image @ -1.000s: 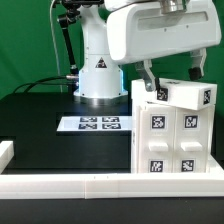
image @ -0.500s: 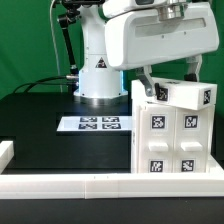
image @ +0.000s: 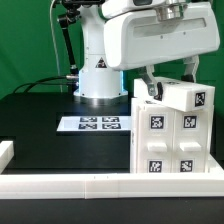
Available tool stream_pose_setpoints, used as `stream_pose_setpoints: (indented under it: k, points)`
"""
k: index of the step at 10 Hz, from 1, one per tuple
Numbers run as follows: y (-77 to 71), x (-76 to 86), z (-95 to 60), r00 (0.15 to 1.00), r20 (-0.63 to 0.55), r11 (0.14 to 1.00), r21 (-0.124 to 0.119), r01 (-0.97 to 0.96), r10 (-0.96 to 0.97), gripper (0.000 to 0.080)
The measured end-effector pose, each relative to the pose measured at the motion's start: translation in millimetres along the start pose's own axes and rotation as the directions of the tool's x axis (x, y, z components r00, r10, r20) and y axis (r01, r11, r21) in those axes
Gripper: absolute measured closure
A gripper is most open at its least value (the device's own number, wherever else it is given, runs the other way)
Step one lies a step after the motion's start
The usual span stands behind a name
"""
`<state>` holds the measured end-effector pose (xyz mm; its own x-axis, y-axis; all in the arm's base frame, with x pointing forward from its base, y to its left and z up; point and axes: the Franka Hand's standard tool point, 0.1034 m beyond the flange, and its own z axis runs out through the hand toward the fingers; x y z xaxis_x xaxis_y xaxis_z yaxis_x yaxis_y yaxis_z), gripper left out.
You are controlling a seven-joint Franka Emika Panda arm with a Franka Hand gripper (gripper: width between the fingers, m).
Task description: Assemble cabinet
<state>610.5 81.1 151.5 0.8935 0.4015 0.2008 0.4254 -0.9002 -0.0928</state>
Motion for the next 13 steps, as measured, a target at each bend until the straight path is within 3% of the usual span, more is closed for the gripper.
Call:
stream_pose_setpoints:
  k: [2,9,13]
  points:
    - [2.4,3.3,-0.3,0.975,-0.039,0.976,-0.009,-0.217,0.217,0.0243]
    - [9.9,5.1,-3.2,0.759,-0.065,0.761,0.021,-0.649,0.648,0.0243]
    - [13.9,2.0,-5.4,0.529,-0.059,0.532,0.037,-0.846,0.846,0.0243]
